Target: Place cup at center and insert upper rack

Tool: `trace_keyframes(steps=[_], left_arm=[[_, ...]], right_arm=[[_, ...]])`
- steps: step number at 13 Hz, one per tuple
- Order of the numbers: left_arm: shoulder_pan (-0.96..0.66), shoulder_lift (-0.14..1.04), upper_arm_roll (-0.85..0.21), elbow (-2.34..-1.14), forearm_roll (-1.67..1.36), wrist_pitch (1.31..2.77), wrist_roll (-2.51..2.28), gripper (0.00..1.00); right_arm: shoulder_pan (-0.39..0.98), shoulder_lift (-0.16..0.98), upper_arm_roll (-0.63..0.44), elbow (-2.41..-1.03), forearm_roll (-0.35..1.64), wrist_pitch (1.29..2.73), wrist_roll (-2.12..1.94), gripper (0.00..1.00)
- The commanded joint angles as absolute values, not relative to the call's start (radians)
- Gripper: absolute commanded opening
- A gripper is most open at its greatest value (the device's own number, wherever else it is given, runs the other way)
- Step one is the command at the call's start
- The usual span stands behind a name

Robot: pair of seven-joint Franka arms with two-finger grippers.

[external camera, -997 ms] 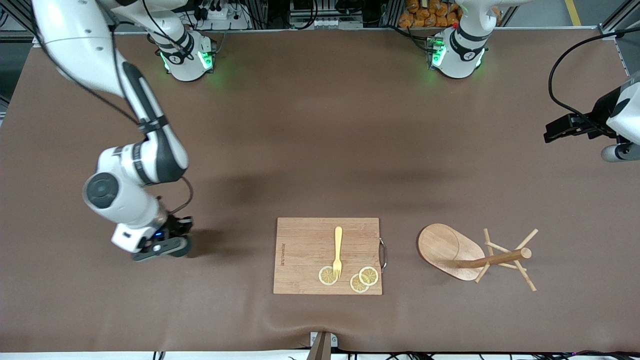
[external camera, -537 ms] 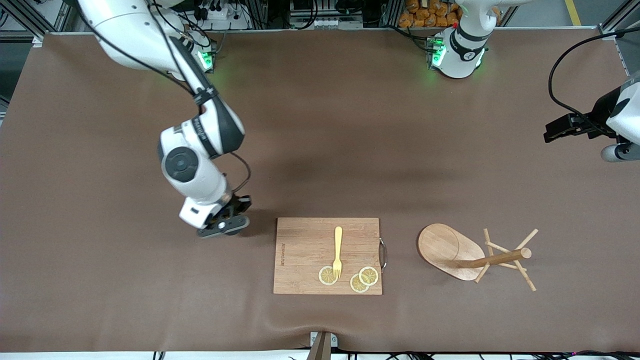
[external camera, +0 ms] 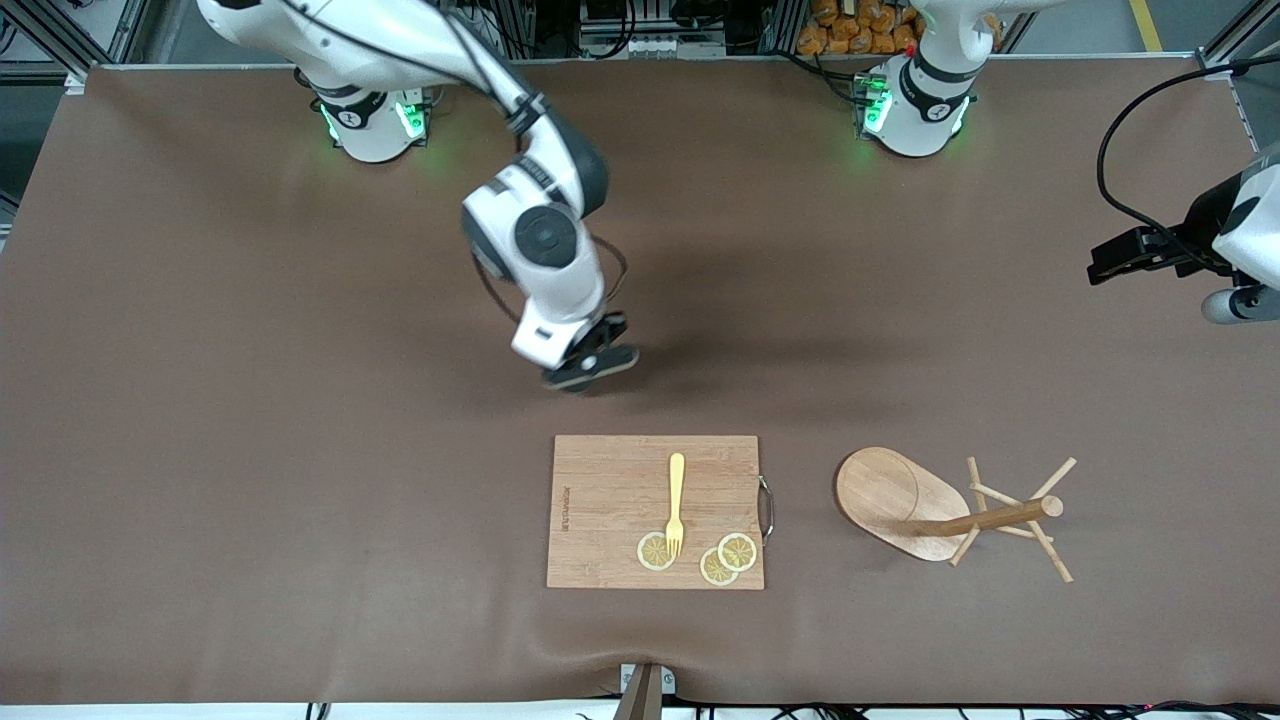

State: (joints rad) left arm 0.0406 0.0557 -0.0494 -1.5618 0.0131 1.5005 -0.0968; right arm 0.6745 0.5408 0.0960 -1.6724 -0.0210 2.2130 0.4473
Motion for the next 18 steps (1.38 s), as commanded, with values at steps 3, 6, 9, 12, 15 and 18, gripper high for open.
trace_keyframes(steps=[3,6,9,12,15,18], left_arm=[[0.048,0.060,-0.054,-1.551,0.011,1.483,-0.092,1.00],[0.048,0.060,-0.054,-1.549,0.012,1.485,-0.097,1.00],[0.046,0.060,-0.055,-1.549,0.011,1.485,-0.103,1.00],[0.046,0.060,-0.055,-1.549,0.009,1.485,-0.104,1.00],[0.045,0.060,-0.055,-1.549,0.009,1.485,-0.109,1.00],[0.040,0.070,-0.055,-1.548,0.008,1.485,-0.107,1.00]], right_arm=[[0.811,0.555,0.087,-1.677,-0.021,2.213,0.466,0.00],[0.857,0.577,0.087,-1.677,-0.023,2.221,0.449,0.00],[0.879,0.592,0.087,-1.677,-0.023,2.227,0.355,0.00],[0.885,0.606,0.089,-1.677,-0.026,2.233,0.324,0.00],[0.890,0.623,0.089,-1.678,-0.028,2.273,0.318,0.00],[0.899,0.624,0.089,-1.675,-0.028,2.273,0.319,0.00]])
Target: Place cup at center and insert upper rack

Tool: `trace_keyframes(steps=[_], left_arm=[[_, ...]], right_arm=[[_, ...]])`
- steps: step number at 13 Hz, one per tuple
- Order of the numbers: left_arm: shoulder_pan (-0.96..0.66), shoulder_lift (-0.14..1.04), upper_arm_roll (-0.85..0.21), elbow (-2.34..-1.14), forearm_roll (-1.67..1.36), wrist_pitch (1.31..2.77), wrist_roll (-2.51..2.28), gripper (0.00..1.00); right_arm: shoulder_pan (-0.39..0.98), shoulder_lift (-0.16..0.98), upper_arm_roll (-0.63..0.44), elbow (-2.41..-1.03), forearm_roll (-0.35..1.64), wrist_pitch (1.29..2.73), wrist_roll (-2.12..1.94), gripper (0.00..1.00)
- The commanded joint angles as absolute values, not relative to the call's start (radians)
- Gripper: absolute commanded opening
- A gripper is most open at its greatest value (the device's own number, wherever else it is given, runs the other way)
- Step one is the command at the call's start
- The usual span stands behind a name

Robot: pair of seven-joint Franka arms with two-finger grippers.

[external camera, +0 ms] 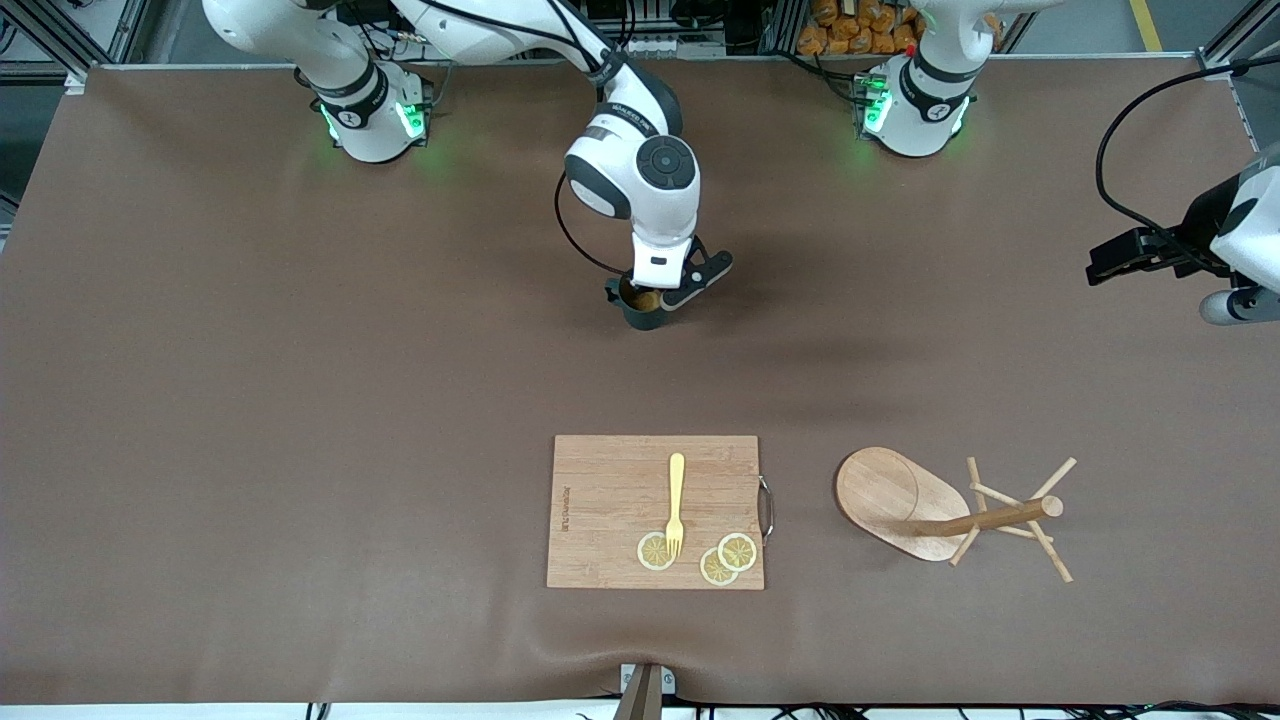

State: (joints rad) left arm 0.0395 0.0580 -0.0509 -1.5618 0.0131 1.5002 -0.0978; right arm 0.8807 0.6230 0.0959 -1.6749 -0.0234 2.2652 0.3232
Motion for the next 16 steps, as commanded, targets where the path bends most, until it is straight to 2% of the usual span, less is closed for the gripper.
trace_keyframes(steps=[1,2,4,5,8,10,16], left_arm=[[0.040,0.072,-0.055,-1.546,0.008,1.485,-0.107,1.00],[0.040,0.074,-0.055,-1.548,0.008,1.485,-0.107,1.00],[0.037,0.074,-0.055,-1.546,0.009,1.485,-0.107,1.00],[0.037,0.074,-0.058,-1.546,0.009,1.485,-0.107,1.00],[0.035,0.074,-0.060,-1.545,0.009,1.485,-0.107,1.00],[0.035,0.074,-0.061,-1.545,0.006,1.485,-0.107,1.00],[0.037,0.072,-0.061,-1.543,0.002,1.485,-0.104,1.00]], right_arm=[[0.899,0.624,0.089,-1.675,-0.028,2.273,0.319,0.00],[0.899,0.624,0.089,-1.675,-0.025,2.273,0.324,0.10],[0.897,0.623,0.089,-1.674,-0.023,2.273,0.337,0.42],[0.897,0.620,0.089,-1.672,-0.021,2.273,0.339,0.53],[0.888,0.611,0.107,-1.660,-0.020,2.272,0.360,0.68],[0.881,0.586,0.110,-1.645,0.015,2.264,0.356,0.72],[0.763,0.421,0.110,-1.638,0.051,2.215,0.350,1.00]])
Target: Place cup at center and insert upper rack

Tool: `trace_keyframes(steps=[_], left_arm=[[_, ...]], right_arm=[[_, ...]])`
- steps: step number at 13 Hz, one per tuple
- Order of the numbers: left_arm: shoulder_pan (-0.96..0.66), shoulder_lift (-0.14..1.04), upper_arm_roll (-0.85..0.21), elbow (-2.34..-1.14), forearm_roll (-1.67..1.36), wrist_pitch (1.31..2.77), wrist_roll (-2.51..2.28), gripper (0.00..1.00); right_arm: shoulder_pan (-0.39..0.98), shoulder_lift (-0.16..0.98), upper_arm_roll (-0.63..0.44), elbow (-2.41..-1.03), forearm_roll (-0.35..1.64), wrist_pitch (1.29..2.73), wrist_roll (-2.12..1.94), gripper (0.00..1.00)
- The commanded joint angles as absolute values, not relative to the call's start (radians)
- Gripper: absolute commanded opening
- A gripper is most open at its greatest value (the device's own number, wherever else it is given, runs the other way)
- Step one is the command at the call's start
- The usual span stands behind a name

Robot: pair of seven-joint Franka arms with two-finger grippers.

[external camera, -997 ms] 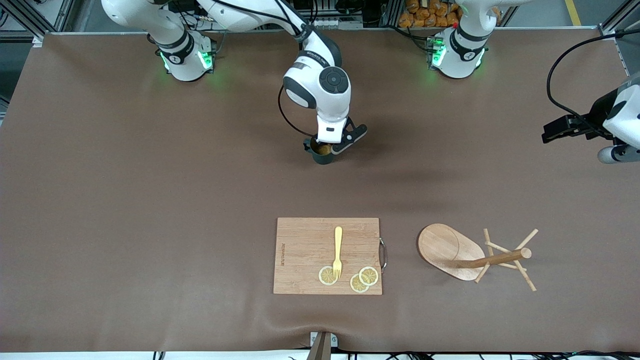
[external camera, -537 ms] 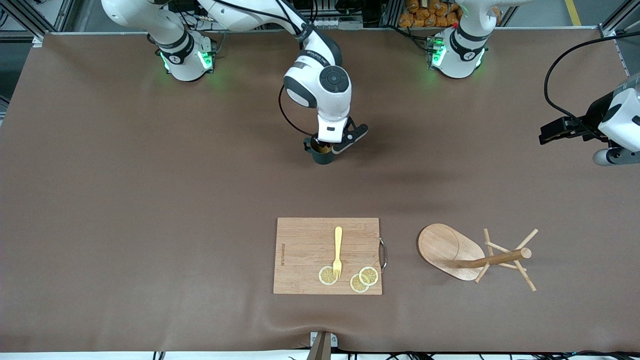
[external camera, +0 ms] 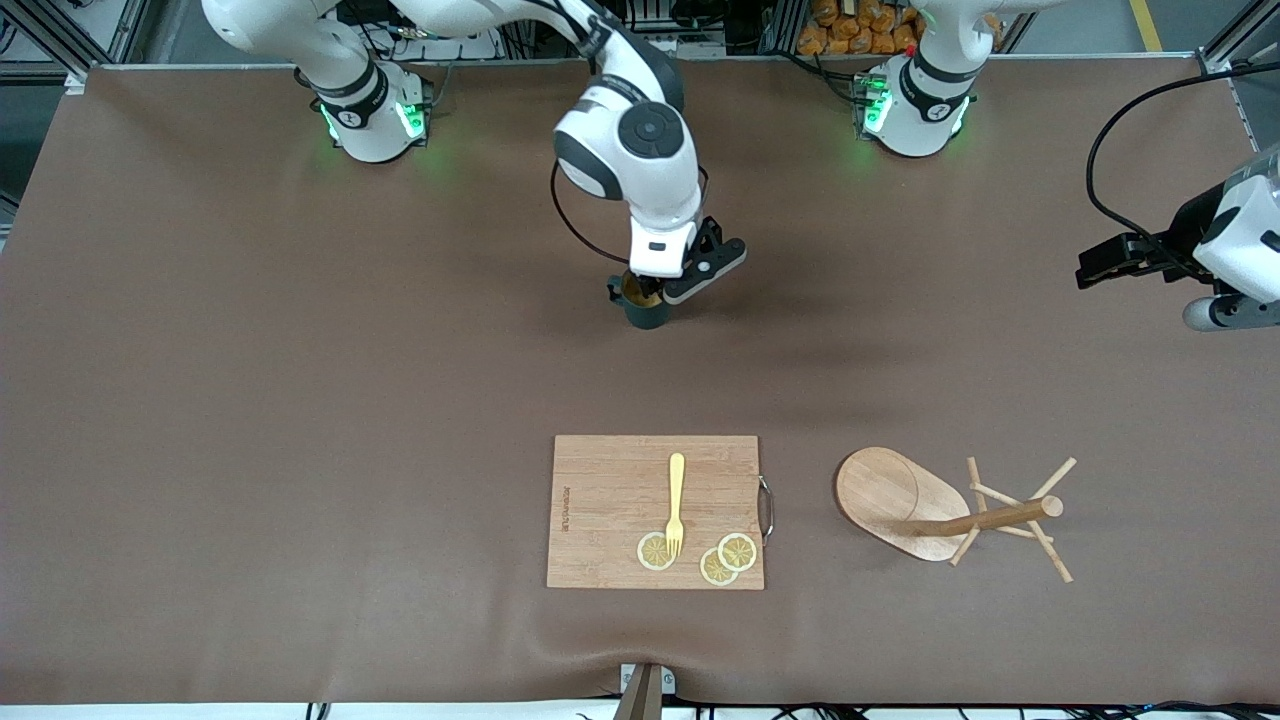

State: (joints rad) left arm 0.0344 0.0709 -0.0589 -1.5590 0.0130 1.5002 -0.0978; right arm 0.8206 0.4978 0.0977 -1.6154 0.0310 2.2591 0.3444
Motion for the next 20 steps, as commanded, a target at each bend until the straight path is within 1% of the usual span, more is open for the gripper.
trace_keyframes(steps=[1,5,8,10,12,15,18,20], left_arm=[[0.037,0.072,-0.063,-1.543,0.000,1.485,-0.106,1.00],[0.034,0.072,-0.064,-1.542,-0.002,1.485,-0.133,1.00],[0.034,0.075,-0.069,-1.542,-0.061,1.502,-0.184,1.00],[0.029,0.093,-0.069,-1.540,-0.110,1.526,-0.263,1.00],[-0.003,0.098,-0.078,-1.542,-0.129,1.557,-0.349,1.00],[-0.046,0.100,-0.100,-1.542,-0.126,1.585,-0.475,1.00],[-0.110,0.101,-0.101,-1.540,-0.121,1.589,-0.621,1.00],[-0.165,0.104,-0.101,-1.540,-0.126,1.612,-0.813,1.00]], right_arm=[[0.721,0.387,0.110,-1.635,0.051,2.163,0.345,1.00],[0.530,0.261,0.107,-1.600,0.061,1.921,0.357,1.00],[0.347,0.167,0.107,-1.592,0.051,1.791,0.342,1.00],[0.228,0.129,0.104,-1.594,0.048,1.741,0.321,1.00],[0.117,0.103,0.103,-1.594,0.046,1.709,0.189,1.00],[-0.049,0.086,0.103,-1.592,0.045,1.712,0.107,1.00],[-0.135,0.086,0.103,-1.592,0.020,1.721,0.014,1.00],[-0.172,0.087,0.103,-1.595,-0.001,1.726,-0.015,1.00]])
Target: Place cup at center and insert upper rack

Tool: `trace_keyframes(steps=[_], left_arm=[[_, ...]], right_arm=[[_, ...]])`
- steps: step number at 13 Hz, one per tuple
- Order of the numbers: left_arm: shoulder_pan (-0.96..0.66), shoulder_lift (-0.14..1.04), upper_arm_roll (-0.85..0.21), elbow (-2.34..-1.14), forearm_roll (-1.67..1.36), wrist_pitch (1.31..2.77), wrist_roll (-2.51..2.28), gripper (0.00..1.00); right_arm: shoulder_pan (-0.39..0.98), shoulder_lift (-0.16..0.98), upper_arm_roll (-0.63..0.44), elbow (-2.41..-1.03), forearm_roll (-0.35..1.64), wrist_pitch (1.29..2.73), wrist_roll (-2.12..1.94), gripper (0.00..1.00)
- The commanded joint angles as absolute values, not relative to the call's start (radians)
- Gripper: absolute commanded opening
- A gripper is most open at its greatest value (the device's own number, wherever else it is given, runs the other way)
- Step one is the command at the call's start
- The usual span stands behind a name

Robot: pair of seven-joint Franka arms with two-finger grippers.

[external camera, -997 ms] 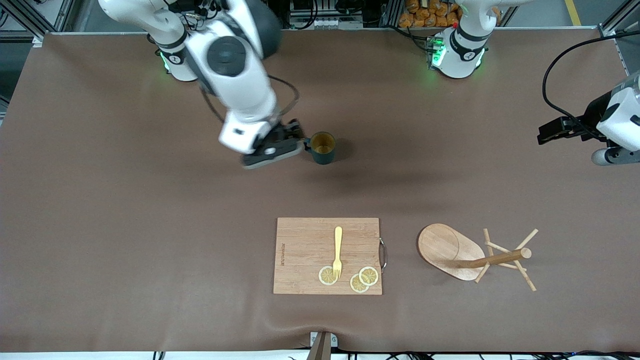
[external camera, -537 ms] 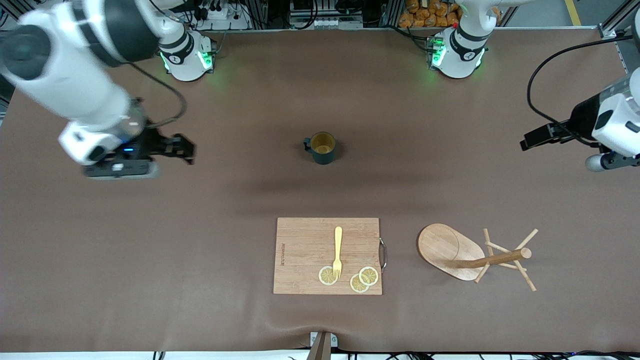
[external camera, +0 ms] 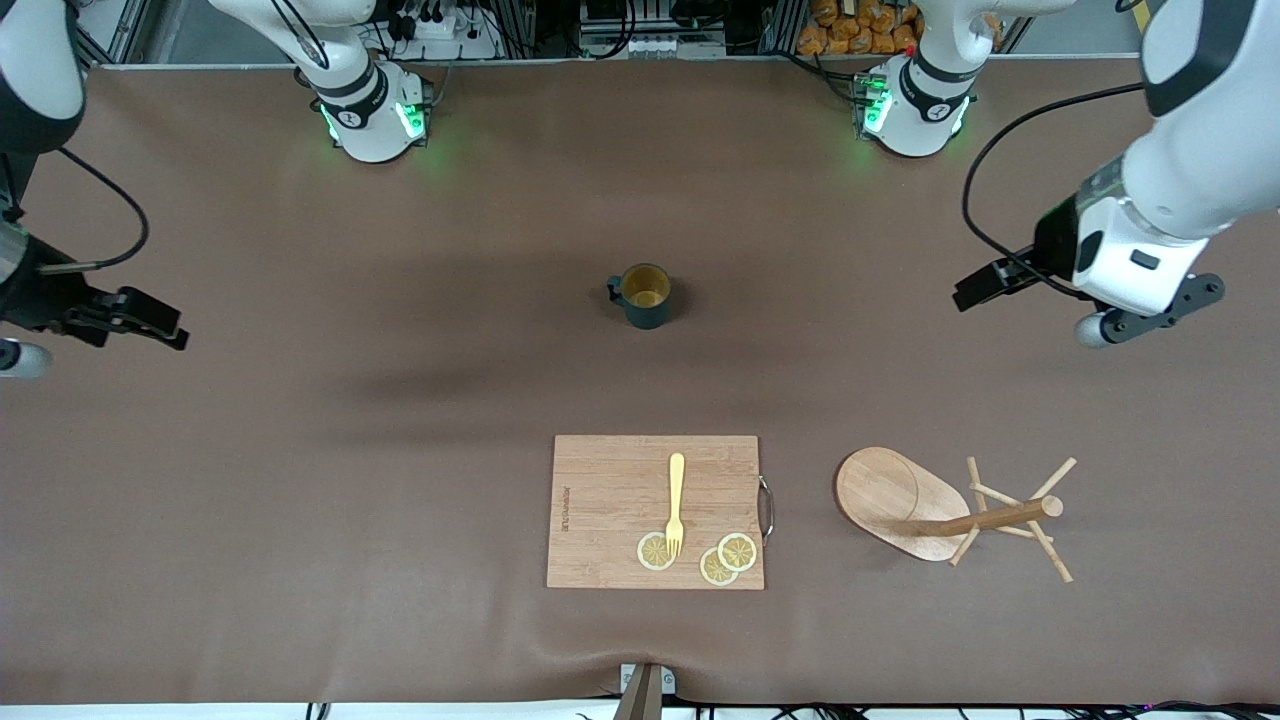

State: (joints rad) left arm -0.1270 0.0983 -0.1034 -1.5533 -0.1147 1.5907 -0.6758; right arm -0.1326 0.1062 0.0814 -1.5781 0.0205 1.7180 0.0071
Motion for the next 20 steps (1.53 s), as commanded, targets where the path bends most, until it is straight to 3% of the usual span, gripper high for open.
trace_keyframes(steps=[1,4,9,13,16,20], left_arm=[[-0.204,0.107,-0.101,-1.540,-0.123,1.630,-0.924,1.00],[-0.319,0.139,-0.100,-1.510,-0.112,1.664,-1.141,1.00],[-0.616,0.285,-0.071,-1.379,0.052,1.667,-1.572,1.00],[-0.940,0.419,0.121,-1.318,0.121,1.664,-1.745,1.00],[-1.098,0.486,0.211,-1.289,0.156,1.658,-1.811,1.00],[-1.294,0.679,0.359,-1.172,0.184,1.699,-1.853,1.00]], right_arm=[[-0.181,0.089,0.103,-1.600,-0.002,1.736,-0.017,1.00],[-0.186,0.095,0.103,-1.605,-0.067,1.837,-0.089,1.00],[-0.212,0.103,0.103,-1.621,-0.078,1.827,-0.083,1.00],[-0.213,0.104,0.103,-1.621,-0.060,1.763,-0.043,1.00],[-0.210,0.101,0.104,-1.615,-0.008,1.694,-0.008,1.00],[-0.212,0.101,0.103,-1.615,0.040,1.678,-0.009,1.00]])
